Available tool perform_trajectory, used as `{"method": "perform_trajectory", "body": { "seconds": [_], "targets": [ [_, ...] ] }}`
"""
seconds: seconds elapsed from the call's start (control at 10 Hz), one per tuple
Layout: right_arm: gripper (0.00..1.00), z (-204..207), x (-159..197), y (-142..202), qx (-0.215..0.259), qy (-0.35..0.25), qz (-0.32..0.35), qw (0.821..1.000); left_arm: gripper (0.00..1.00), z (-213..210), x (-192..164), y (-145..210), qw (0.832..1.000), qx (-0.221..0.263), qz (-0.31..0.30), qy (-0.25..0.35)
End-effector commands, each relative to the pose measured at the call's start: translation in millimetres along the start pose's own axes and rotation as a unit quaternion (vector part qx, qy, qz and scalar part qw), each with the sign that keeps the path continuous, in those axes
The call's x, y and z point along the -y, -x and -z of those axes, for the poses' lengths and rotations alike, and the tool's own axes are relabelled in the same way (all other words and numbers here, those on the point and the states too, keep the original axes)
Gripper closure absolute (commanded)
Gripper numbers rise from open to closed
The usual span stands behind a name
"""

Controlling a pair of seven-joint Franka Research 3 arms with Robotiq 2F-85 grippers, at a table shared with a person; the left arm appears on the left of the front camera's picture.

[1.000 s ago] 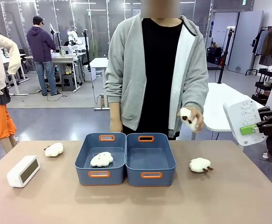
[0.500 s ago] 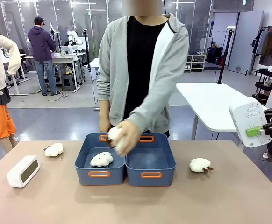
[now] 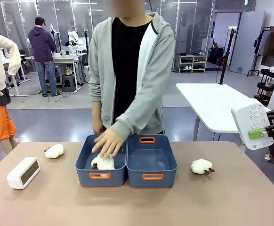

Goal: Sort the digital clocks into the basket.
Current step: Pick up the Digital clock from the table and place it into the empty Plastic storage basket.

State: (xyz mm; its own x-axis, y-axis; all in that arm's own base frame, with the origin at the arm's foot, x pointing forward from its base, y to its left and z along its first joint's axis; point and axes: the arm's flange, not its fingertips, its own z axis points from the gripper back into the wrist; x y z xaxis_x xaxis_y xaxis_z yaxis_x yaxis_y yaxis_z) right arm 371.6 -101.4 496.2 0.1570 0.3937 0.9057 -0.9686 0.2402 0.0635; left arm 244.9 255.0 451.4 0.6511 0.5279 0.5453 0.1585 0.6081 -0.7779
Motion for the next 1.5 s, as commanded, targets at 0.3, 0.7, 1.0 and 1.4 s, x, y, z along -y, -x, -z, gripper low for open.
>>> {"method": "perform_trajectory", "body": {
  "seconds": [0.3, 0.7, 1.0, 1.4],
  "targets": [
    [1.0, -0.8, -1.9, 0.0, 0.001, 0.0, -0.007, 1.0, 0.0, -0.1, -2.6, -2.6, 1.0, 0.007, 0.009, 0.012],
    [1.0, 137.1, 26.3, -75.3, -0.094, 0.056, -0.029, 0.994, 0.0, -0.1, -2.6, -2.6, 1.0, 0.007, 0.009, 0.012],
    [1.0, 262.5, 34.6, -88.3, -0.158, 0.065, 0.003, 0.985, 0.0, -0.1, -2.6, -2.6, 1.0, 0.007, 0.009, 0.012],
    [1.0, 366.4, 56.4, -54.5, -0.267, 0.129, -0.041, 0.954, 0.0, -0.1, -2.6, -2.6, 1.0, 0.007, 0.009, 0.012]
  ]
}}
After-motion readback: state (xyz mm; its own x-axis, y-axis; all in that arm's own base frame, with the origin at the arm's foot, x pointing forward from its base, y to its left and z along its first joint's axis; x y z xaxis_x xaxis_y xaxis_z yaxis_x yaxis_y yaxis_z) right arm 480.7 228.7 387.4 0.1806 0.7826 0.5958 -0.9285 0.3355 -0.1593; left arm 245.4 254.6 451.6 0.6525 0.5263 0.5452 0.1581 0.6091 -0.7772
